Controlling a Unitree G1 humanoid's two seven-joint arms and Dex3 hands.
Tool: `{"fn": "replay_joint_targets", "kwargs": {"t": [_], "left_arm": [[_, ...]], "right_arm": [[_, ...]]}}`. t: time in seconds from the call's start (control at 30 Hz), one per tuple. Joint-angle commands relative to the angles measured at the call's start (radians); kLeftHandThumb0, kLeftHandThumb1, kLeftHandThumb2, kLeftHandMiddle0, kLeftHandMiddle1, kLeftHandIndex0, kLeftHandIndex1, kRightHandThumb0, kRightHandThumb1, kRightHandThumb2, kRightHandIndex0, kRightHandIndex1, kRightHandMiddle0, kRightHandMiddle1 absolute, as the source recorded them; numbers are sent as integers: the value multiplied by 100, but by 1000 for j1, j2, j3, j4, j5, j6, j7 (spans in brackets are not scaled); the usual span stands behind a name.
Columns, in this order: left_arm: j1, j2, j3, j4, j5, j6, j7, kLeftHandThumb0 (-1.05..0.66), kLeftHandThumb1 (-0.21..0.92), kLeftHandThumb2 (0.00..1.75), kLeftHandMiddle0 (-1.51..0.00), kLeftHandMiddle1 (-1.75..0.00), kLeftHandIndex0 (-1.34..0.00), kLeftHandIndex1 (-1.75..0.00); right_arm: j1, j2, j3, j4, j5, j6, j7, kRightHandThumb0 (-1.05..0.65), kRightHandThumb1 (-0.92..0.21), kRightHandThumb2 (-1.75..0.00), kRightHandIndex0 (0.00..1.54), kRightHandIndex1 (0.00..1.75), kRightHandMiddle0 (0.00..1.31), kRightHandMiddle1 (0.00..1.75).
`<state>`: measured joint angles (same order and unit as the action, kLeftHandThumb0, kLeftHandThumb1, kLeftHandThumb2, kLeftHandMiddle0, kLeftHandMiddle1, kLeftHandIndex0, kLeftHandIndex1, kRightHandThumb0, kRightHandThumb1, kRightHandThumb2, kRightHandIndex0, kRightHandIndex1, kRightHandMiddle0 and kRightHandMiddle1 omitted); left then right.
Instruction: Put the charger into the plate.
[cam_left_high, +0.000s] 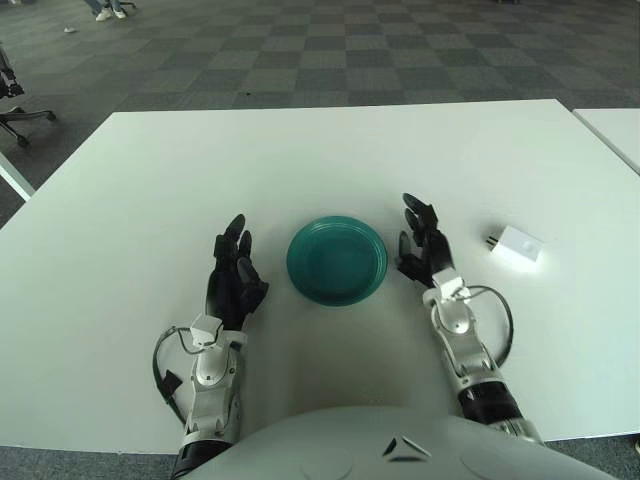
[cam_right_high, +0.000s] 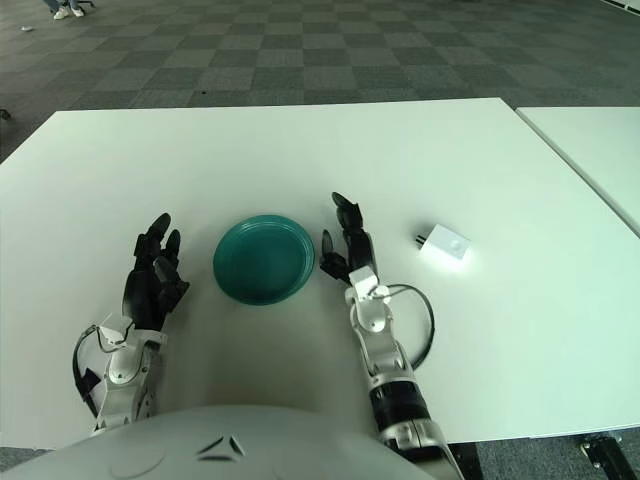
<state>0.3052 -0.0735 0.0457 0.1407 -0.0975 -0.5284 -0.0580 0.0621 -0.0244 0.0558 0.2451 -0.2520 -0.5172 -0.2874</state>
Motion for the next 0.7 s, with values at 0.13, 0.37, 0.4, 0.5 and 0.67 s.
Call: {"fn": "replay_joint_targets", "kwargs": {"t": [0.13,0.37,0.4,0.5,0.67], "left_arm": [[34,1,5,78,-23,24,-22,-85,92,105,-23,0,0,-58],[29,10,16,98,-57,28,-50,-85,92,105,-23,0,0,-60],[27,11,18,102,-64,28,-54,-86,92,104,-23,0,0,-60],[22,9,25,110,-76,29,-64,-86,92,104,-23,0,0,-62],[16,5,38,117,-94,39,-73,-86,92,104,-23,0,0,-66]], "right_arm": [[-25,-167,-108,-42,-421,-122,-403,-78,-92,-67,30,3,0,67],[-1,-217,-100,-144,-726,96,-667,-80,-92,-69,39,6,0,76],[17,-208,-101,-183,-753,138,-665,-80,-92,-68,40,6,0,78],[56,-184,-105,-295,-818,256,-636,-82,-92,-66,41,6,0,83],[43,-173,-91,-339,-915,448,-578,-89,-92,-71,43,6,0,91]]}}
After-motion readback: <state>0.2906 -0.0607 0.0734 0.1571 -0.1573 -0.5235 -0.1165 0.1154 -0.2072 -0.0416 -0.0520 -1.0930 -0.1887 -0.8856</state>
